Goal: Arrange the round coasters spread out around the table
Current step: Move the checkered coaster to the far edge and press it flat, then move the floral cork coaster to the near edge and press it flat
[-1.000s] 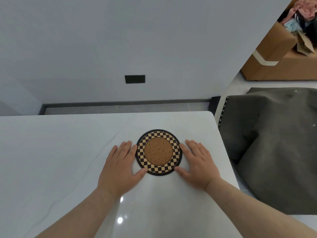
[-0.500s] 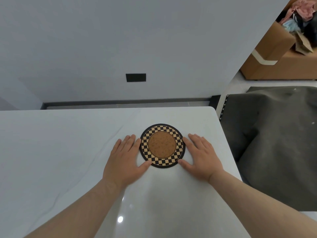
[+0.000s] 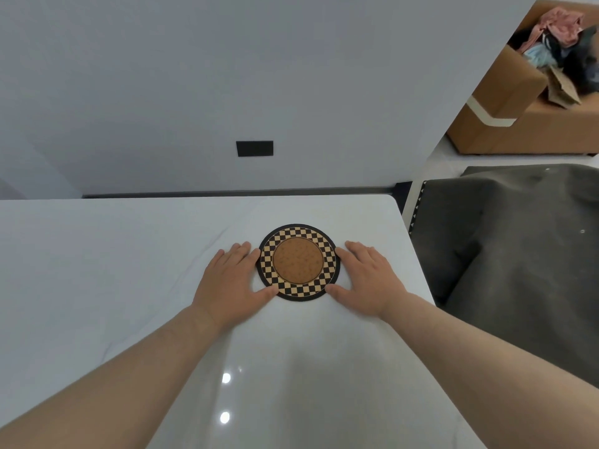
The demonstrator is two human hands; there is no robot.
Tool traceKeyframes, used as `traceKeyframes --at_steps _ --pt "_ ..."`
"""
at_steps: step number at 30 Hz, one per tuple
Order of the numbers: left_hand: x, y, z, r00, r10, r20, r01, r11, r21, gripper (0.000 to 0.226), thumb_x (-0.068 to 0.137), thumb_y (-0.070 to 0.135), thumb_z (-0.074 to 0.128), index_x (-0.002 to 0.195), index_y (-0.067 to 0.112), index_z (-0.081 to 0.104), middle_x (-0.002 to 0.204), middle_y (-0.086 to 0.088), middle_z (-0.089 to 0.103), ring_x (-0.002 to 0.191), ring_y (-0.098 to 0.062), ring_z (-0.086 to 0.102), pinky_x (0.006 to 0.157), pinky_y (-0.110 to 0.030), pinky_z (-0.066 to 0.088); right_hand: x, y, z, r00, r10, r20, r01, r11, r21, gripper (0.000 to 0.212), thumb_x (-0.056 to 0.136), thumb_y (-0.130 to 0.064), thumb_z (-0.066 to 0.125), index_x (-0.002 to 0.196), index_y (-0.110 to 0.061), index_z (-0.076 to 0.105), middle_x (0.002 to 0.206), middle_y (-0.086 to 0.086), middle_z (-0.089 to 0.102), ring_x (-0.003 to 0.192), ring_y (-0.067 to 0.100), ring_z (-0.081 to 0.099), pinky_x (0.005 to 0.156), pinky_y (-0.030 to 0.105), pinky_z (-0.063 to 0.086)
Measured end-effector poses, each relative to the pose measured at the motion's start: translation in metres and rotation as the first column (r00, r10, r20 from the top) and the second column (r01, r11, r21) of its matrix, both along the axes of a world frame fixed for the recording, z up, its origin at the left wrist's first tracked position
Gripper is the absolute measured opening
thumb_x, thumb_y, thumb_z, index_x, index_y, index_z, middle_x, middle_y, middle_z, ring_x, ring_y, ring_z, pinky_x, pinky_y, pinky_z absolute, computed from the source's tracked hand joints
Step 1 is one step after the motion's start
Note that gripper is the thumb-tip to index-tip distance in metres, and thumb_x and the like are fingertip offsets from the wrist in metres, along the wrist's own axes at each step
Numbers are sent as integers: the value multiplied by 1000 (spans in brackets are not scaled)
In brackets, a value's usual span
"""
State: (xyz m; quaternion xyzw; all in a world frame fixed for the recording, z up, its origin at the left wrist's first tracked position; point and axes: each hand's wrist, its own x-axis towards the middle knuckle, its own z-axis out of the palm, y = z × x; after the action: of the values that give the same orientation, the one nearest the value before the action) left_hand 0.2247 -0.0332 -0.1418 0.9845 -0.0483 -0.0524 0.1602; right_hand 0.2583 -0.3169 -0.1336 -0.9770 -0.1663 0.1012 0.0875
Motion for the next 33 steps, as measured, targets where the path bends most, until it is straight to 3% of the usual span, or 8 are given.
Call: traceKeyframes --at_steps 3,7,9,11,18,25,33 --pt "10 1 15 994 -52 -92 54 998 20 73 78 64 49 138 23 40 145 -2 40 137 -25 31 114 -40 26 5 7 13 994 -59 -90 61 998 14 81 79 -66 52 146 -26 31 155 6 30 142 27 24 116 41 20" --pt "11 0 47 960 -53 -276 76 994 76 47 84 42 54 127 22 52 129 -1 49 122 -25 46 96 -41 43 0 24 31 978 -116 -171 138 983 119 42 86 -36 57 124 -19 57 128 8 54 123 30 47 100 38 41" --pt "-15 -7 67 949 -25 -314 60 993 104 48 86 43 53 129 22 52 133 -2 50 123 -26 46 99 -42 42 -25 22 51 977 -104 -188 153 952 265 33 88 -29 57 120 -21 63 121 4 60 113 23 53 88 28 39" --pt "-34 -11 74 952 -20 -307 48 995 86 53 87 47 54 135 24 48 141 0 47 128 -24 43 103 -40 39 -42 19 59 980 -75 -182 132 936 326 33 89 -27 57 122 -24 62 122 -1 61 110 16 53 85 23 34" --pt "-119 -13 94 966 98 -237 -108 994 -26 61 87 54 53 141 28 41 148 8 42 134 -16 38 107 -31 31 -104 -2 82 991 1 -132 36 959 282 47 93 -30 54 139 -26 46 141 -5 51 127 14 46 105 28 34" --pt "-223 -22 113 945 205 -255 -241 964 -117 57 90 51 52 141 28 42 148 8 41 134 -13 38 110 -31 31 -183 -21 108 995 26 -101 7 951 309 46 94 -33 53 139 -30 45 141 -10 50 127 11 46 107 27 34" --pt "-318 -43 114 914 258 -313 -321 932 -169 51 91 47 51 138 29 44 145 10 45 132 -10 40 106 -28 33 -269 -30 101 983 51 -177 5 953 302 45 95 -35 50 140 -32 43 142 -13 49 127 8 46 106 24 33"
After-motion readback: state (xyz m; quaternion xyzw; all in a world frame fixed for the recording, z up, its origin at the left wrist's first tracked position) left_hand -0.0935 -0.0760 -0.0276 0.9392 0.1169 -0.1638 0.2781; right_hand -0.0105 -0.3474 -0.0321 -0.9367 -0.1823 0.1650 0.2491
